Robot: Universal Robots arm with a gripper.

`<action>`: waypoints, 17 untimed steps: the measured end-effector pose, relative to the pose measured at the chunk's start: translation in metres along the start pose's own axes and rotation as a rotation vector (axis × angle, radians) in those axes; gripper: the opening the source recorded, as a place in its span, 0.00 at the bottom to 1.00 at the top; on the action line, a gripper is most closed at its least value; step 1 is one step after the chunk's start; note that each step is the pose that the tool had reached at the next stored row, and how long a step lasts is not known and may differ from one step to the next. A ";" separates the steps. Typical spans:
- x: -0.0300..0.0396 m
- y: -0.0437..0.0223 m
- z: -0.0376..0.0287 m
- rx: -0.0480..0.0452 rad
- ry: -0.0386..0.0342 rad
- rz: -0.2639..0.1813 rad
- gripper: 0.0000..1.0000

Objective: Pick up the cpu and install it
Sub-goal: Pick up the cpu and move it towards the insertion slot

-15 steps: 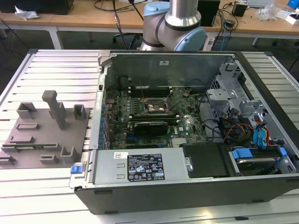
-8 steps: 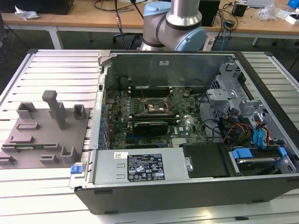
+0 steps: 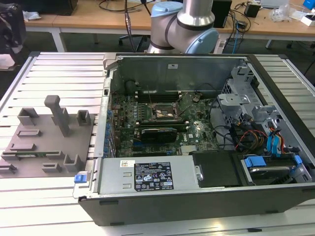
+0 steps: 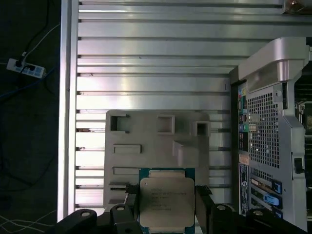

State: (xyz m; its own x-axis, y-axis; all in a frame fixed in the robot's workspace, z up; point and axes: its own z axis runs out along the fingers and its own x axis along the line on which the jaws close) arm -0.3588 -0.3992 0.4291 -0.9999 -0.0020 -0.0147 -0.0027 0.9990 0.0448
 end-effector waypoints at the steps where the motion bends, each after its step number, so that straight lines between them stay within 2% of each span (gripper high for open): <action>1: -0.0046 0.0000 0.0001 0.0000 0.0000 0.000 0.55; 4: -0.0151 -0.0001 0.0002 0.0000 0.0001 0.000 0.55; 6: -0.0254 -0.0001 0.0003 0.0001 0.0004 0.000 0.55; 8: -0.0313 -0.0001 0.0004 0.0001 0.0004 0.000 0.55; 10: -0.0412 -0.0001 0.0006 0.0000 0.0004 0.000 0.55; 17: -0.0622 -0.0001 0.0009 0.0000 0.0006 0.000 0.55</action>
State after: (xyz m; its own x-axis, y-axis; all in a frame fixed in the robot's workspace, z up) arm -0.2966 -0.3992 0.4291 -0.9999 -0.0020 -0.0141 -0.0026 0.9990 0.0448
